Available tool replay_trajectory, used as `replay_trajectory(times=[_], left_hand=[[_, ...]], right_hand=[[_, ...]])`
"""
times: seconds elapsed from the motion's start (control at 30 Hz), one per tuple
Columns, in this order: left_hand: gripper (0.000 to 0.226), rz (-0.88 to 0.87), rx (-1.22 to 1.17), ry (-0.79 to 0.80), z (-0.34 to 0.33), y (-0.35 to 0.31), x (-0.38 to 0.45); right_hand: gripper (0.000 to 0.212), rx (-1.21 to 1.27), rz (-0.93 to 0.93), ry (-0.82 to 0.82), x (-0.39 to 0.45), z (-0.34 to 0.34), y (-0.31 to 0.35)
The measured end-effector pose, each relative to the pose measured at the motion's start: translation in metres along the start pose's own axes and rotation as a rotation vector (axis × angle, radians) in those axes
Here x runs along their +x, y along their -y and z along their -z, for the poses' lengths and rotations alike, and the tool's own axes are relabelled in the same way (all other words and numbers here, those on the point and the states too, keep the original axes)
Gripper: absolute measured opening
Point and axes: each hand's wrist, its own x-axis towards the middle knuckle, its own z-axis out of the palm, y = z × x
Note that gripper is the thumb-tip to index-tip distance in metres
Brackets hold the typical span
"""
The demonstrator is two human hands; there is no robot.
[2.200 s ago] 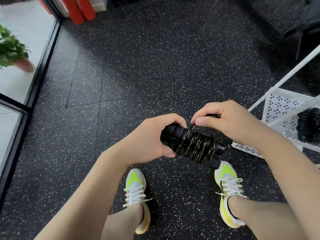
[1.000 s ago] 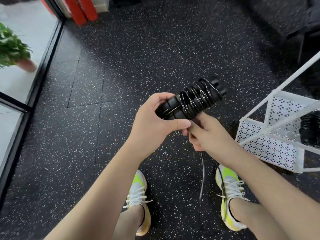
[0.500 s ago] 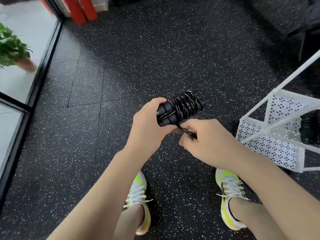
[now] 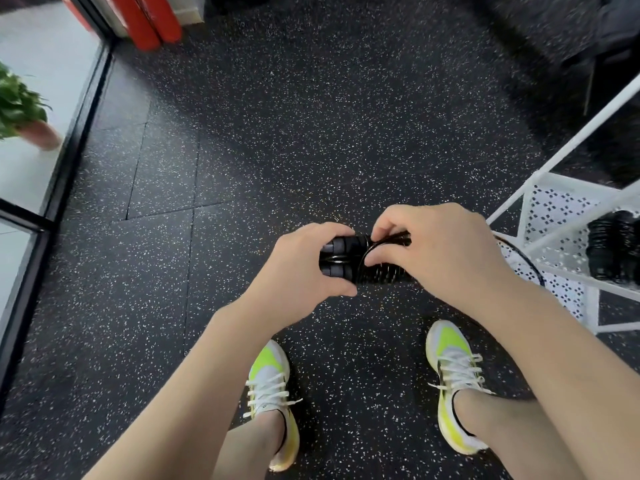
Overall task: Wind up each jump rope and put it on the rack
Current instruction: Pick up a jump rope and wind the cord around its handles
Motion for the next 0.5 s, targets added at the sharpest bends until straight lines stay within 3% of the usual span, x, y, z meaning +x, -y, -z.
replay_trajectory(times=[0.17,0.33,0.5], left_hand=[[0.071,-0.025,-0.073,0.092,0.003,-0.005,-0.005],[0.069,-0.017,-0.245,0.197,0.015,-0.013,-0.013],[0.072,-0.062,-0.425,0.226,0.024,-0.019,-0.014]], right_hand=[[0.026,0.052,-0.016,-0.005,0.006,-0.002,-0.011],[0.008,0.406,-0.035,0.133,0.009,0.011,-0.023],[0.011,0.648,0.015,0.249,0.013,0.019,-0.031]])
